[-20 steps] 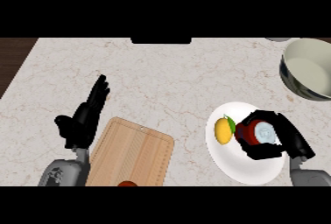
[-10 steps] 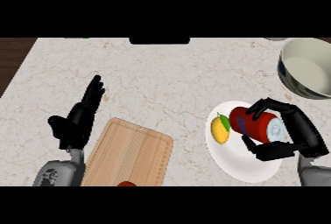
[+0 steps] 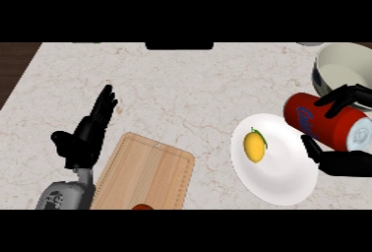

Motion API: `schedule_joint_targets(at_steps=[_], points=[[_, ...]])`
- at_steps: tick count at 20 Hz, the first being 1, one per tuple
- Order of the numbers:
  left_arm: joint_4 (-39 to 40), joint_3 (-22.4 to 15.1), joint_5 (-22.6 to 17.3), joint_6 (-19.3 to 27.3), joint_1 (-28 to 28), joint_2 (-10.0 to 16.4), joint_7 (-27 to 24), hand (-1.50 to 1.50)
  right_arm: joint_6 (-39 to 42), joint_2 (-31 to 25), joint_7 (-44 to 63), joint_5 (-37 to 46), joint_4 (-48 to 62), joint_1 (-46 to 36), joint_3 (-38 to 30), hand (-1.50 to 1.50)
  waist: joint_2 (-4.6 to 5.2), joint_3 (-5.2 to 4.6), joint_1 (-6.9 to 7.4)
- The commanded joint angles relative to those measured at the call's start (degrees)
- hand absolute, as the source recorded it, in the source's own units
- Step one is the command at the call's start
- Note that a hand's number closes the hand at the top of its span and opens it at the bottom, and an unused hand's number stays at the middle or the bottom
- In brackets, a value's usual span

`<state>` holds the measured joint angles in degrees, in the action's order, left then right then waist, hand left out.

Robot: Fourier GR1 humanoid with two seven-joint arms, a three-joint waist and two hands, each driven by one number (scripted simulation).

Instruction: Pick the can from the plate and place it in the bowl

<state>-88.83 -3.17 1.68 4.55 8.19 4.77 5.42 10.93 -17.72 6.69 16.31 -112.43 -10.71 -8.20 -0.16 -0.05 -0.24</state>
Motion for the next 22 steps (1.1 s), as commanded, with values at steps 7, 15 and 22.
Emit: schedule_joint_targets(at_steps=[7,15,22], points=[[-3.0,0.7,-0.8,-1.9,-1.2,0.9,1.8,0.00,1.4,-6.2,18.9,0.5,2.6,-18.0,-4.7,1.50,0.12,0.02,0.70],[0.8,2.0,-0.6,-1.5,2.7,0.1,1.2,0.00,0.6,-11.4,12.5,0.8,22.5,-26.7,-10.0,1.50,0.30,0.05,0.76],[-1.8,-0.6,0.6,-1.7,-1.2,-0.8,-0.1,0.00,-3.6,-18.1,4.8,16.3,35.8,-26.3,-4.4,1.50,0.52,0.07,1.54]])
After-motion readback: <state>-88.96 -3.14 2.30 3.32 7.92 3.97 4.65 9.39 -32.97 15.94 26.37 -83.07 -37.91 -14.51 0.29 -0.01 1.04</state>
